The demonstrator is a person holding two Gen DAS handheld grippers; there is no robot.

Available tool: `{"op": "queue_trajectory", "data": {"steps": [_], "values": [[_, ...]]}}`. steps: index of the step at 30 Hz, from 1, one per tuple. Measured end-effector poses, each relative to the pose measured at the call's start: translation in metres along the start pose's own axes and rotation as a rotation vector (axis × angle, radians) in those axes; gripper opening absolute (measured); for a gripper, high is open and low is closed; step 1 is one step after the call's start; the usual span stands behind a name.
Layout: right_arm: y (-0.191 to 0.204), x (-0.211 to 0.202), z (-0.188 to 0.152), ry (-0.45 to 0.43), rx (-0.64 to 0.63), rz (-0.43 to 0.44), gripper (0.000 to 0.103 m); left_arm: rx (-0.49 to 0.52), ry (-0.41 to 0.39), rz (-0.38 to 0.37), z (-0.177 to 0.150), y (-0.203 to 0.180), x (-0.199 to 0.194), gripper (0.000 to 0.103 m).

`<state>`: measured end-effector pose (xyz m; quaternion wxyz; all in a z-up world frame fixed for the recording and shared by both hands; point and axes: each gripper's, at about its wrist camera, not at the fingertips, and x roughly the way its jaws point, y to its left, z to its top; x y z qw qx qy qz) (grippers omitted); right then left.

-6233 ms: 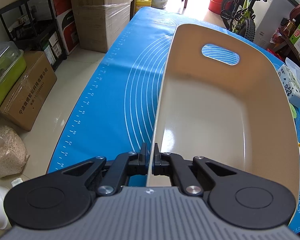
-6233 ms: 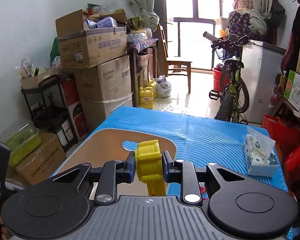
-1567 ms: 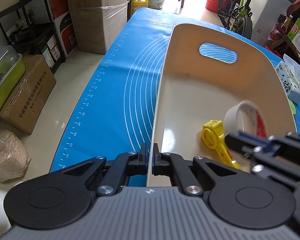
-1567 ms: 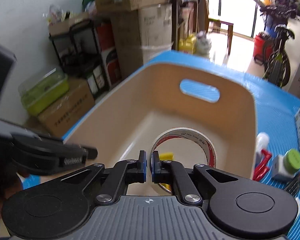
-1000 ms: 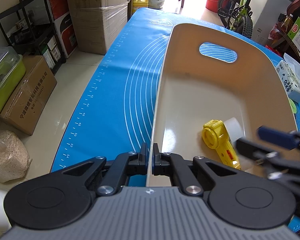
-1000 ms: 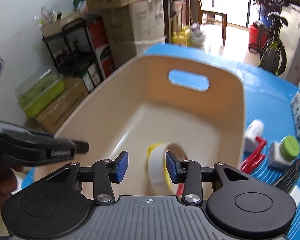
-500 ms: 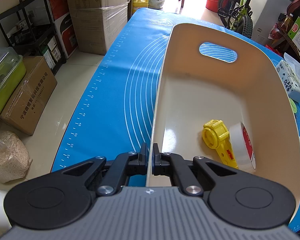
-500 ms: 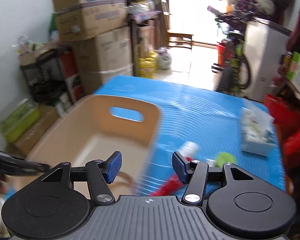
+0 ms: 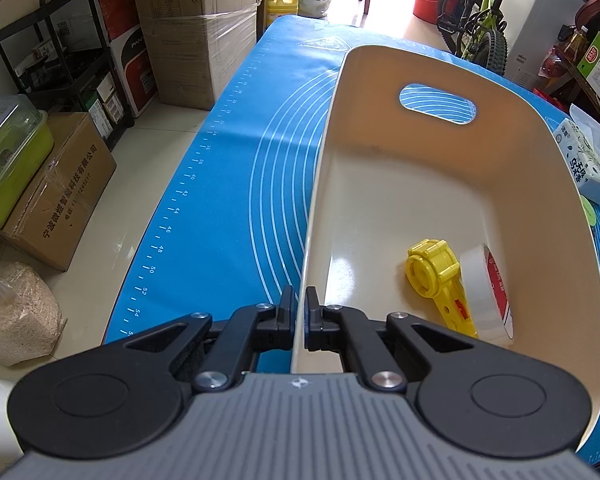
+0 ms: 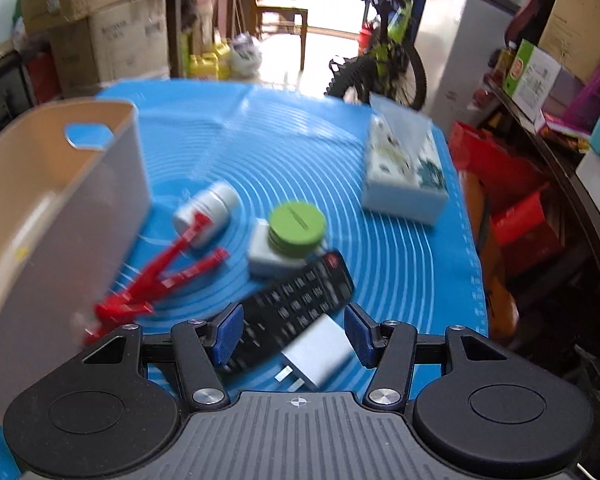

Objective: Organize rigid objects
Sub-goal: 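Move the right tool to the white charger plug and grasp it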

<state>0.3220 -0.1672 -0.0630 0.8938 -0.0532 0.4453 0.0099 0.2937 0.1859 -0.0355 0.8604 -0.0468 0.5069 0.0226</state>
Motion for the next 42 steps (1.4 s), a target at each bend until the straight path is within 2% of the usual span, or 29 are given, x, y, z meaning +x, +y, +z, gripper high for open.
{"op": "queue_trajectory", "data": {"steps": [12,18,21,33,34,36,39,42], "values": [[-0.015,0.043,-0.017,0.069,0.137,-0.023,0.064,0.005,0.0,0.01,0.001,-0.004,0.001,0.006],[-0.022,0.045,-0.02,0.053,0.232,-0.035,0.065,0.008,0.002,0.017,0.001,-0.006,0.001,0.006],[-0.021,0.048,-0.02,0.083,0.246,-0.072,0.065,0.009,0.001,0.019,0.001,-0.007,0.001,0.006],[-0.031,0.058,-0.022,0.086,0.369,-0.088,0.065,0.009,0.001,0.02,0.001,-0.008,0.001,0.006],[-0.03,0.058,-0.022,0.081,0.371,-0.094,0.064,0.009,0.001,0.02,0.001,-0.008,0.001,0.007],[-0.026,0.059,-0.022,0.073,0.349,-0.102,0.05,0.01,0.001,0.02,0.0,-0.008,0.001,0.006],[-0.021,0.056,-0.025,0.061,0.325,-0.098,0.043,0.009,0.001,0.02,0.0,-0.008,0.001,0.007],[-0.019,0.047,-0.027,0.02,0.326,-0.105,0.042,0.01,0.001,0.02,0.0,-0.008,0.001,0.007]]}}
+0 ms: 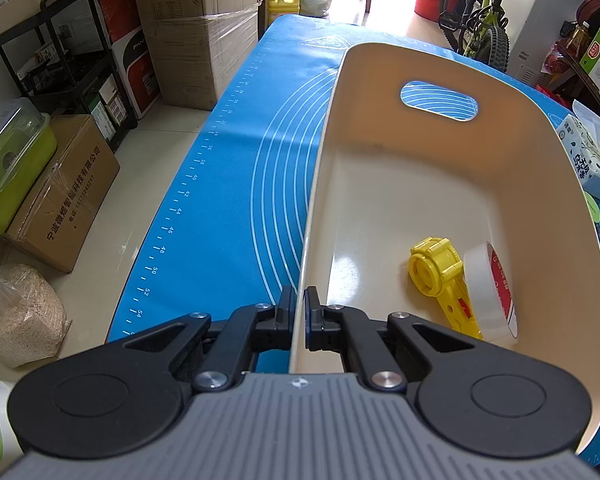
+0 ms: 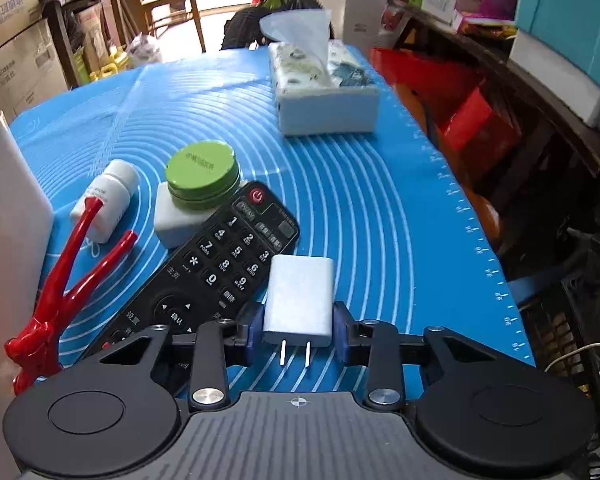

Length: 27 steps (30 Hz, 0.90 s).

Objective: Organize rigid objects
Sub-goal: 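Carry the charger plug with the right tool and release it into the basket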

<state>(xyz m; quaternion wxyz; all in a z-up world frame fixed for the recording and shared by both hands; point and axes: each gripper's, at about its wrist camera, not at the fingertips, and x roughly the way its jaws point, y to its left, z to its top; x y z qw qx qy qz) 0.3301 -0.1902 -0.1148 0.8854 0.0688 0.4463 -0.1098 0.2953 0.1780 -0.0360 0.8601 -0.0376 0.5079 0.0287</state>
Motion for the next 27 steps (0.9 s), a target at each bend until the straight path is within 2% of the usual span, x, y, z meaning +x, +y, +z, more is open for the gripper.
{"op": "queue_trajectory", "data": {"steps": [9,16,22,27], "values": [[0.009,-0.045,0.011,-0.118,-0.021,0.049,0.042,0.0,0.0,0.0,0.0,0.0,0.0,0.007],[0.024,-0.073,0.025,-0.137,-0.063,0.103,0.042,0.0,0.0,0.0,0.0,0.0,0.0,0.006],[0.049,-0.103,0.037,-0.18,-0.112,0.185,0.042,0.0,0.0,0.0,0.0,0.0,0.0,0.006],[0.085,-0.126,0.046,-0.22,-0.152,0.28,0.042,0.001,0.001,0.001,0.0,0.0,0.0,0.006]]}}
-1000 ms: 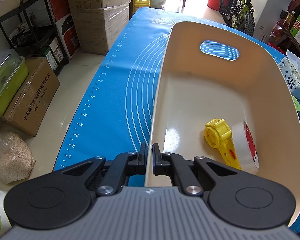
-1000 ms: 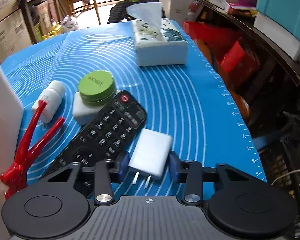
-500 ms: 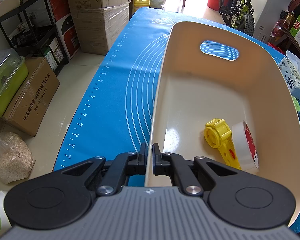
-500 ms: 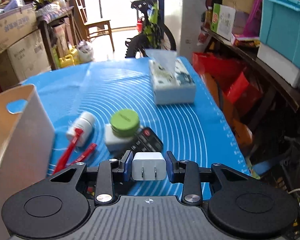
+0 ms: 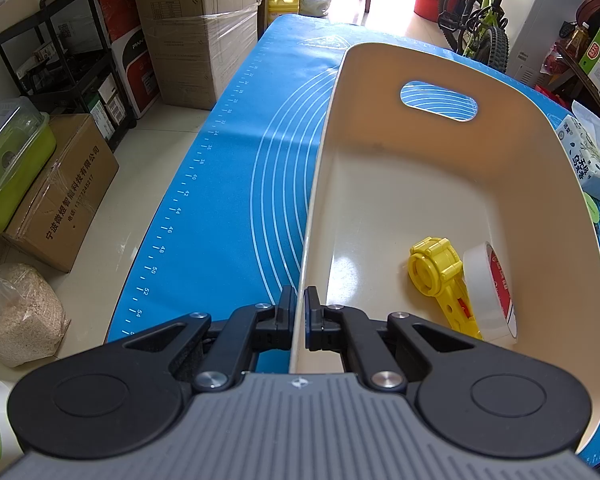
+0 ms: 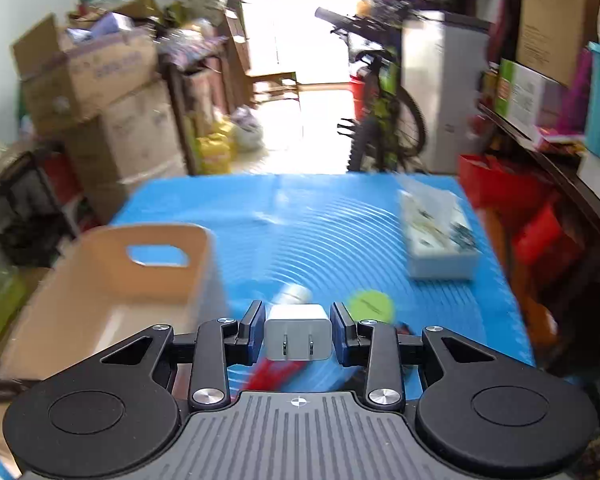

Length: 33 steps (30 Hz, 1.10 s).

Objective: Organize rigid objects
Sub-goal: 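Carry the charger plug with the right tool and release it into the basket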

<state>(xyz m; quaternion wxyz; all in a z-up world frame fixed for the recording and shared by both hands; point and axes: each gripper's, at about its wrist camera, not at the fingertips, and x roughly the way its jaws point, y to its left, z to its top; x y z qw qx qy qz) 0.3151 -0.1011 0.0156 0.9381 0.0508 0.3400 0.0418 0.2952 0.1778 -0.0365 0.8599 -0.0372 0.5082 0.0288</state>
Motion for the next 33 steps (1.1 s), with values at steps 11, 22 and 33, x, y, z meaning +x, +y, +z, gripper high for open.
{"op": "queue_trajectory", "data": {"steps": [11,22,33], "values": [[0.089,0.014,0.002,0.012,-0.093,0.156,0.042,0.003,0.001,-0.001,-0.001,-0.001,0.0,0.006],[0.125,0.055,-0.036,0.158,-0.147,0.16,0.042,0.006,0.002,-0.003,-0.002,-0.005,0.002,0.006],[0.124,0.06,-0.05,0.217,-0.193,0.167,0.053,0.008,0.002,-0.002,-0.002,-0.006,0.002,0.006]]}}
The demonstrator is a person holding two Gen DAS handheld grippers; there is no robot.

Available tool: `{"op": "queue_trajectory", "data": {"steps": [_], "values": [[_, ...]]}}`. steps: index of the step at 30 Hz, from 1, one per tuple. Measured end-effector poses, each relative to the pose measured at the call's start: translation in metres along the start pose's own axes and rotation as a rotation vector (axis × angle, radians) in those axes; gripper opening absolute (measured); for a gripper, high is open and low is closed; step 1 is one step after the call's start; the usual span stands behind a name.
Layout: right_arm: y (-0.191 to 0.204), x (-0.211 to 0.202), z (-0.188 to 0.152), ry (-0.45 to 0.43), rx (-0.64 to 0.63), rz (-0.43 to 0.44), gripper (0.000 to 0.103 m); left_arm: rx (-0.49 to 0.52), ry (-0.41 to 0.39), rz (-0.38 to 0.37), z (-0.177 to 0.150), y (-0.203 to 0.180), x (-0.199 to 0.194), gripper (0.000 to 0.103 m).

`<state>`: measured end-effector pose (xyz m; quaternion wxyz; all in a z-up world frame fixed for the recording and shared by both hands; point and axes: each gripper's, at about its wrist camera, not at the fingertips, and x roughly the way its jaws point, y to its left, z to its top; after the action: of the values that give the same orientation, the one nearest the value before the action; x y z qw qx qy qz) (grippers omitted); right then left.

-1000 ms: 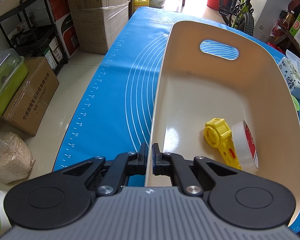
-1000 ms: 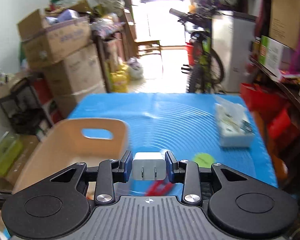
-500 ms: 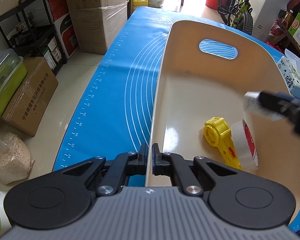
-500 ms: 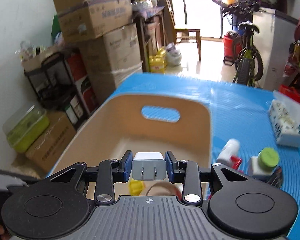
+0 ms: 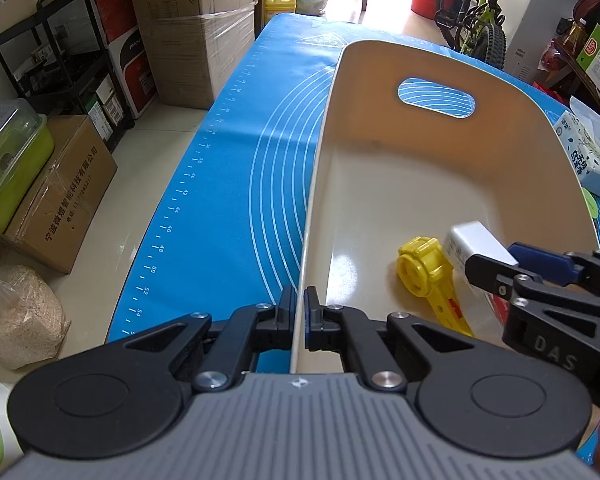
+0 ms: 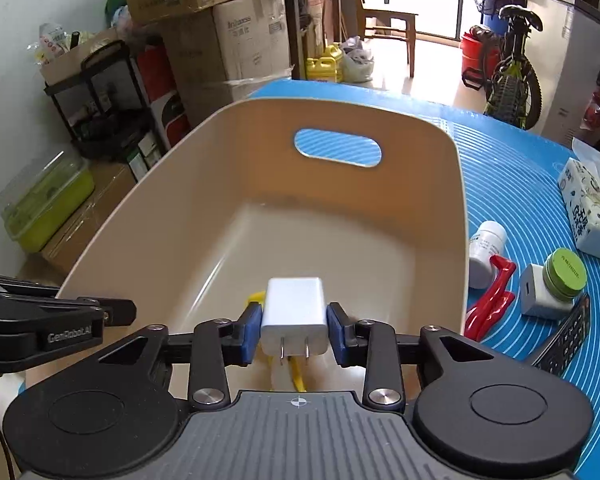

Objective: Organize rigid objects
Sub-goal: 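Carry the charger plug with the right tool and release it into the basket, then move the right tool to the black remote and grasp its end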

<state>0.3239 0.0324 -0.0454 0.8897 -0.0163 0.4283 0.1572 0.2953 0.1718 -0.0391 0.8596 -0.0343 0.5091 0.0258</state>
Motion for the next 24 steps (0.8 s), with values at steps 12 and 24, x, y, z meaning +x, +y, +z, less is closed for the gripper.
{"op": "queue_trajectory", "data": {"steps": [12,24], "values": [[-0.043,-0.057,0.013,-0.121,0.066,-0.031,0.067,0.0,0.0,0.001,0.0,0.001,0.0,0.006],[-0.131,-0.047,0.001,-0.094,0.177,-0.258,0.068,0.001,0.0,0.001,0.0,0.001,0.0,0.006]]}}
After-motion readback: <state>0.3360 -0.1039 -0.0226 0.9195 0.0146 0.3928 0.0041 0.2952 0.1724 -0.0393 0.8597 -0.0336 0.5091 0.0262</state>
